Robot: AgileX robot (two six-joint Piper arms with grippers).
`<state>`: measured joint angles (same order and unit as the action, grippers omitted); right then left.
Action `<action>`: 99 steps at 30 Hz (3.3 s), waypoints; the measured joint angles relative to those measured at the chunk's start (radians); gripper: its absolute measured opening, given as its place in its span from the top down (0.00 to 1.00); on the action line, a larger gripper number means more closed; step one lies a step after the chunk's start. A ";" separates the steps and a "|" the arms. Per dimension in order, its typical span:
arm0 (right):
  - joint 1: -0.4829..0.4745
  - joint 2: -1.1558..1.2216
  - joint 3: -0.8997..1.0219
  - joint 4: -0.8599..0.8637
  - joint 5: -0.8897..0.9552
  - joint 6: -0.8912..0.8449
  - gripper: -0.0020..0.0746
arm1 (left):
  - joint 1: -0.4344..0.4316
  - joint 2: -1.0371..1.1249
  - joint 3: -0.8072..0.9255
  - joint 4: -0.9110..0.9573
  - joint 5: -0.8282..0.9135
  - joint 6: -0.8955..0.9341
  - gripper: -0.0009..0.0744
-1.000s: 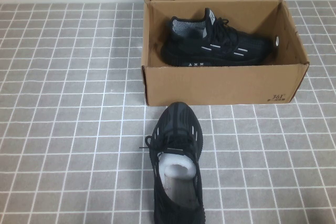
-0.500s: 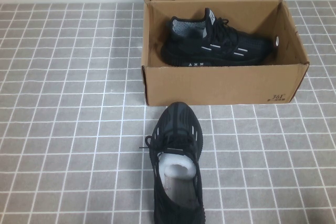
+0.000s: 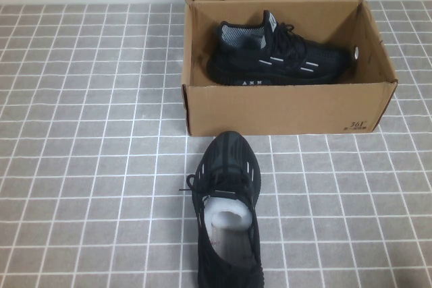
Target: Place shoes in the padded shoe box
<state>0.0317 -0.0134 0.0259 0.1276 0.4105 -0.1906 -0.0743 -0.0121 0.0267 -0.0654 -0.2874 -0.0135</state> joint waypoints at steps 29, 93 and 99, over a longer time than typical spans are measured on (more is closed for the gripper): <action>0.000 0.000 0.000 0.000 0.000 0.000 0.98 | 0.000 0.434 -0.731 -0.064 0.704 0.014 0.99; 0.000 0.000 0.000 -0.050 -0.002 0.000 0.98 | -0.703 1.718 -1.426 -0.071 1.255 0.704 0.97; 0.000 0.000 0.000 -0.052 -0.002 0.000 0.98 | -0.703 1.720 -1.592 -0.173 1.295 0.494 0.97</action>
<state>0.0317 -0.0134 0.0259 0.0760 0.4082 -0.1906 -0.7777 1.7080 -1.5656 -0.2384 1.0071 0.4808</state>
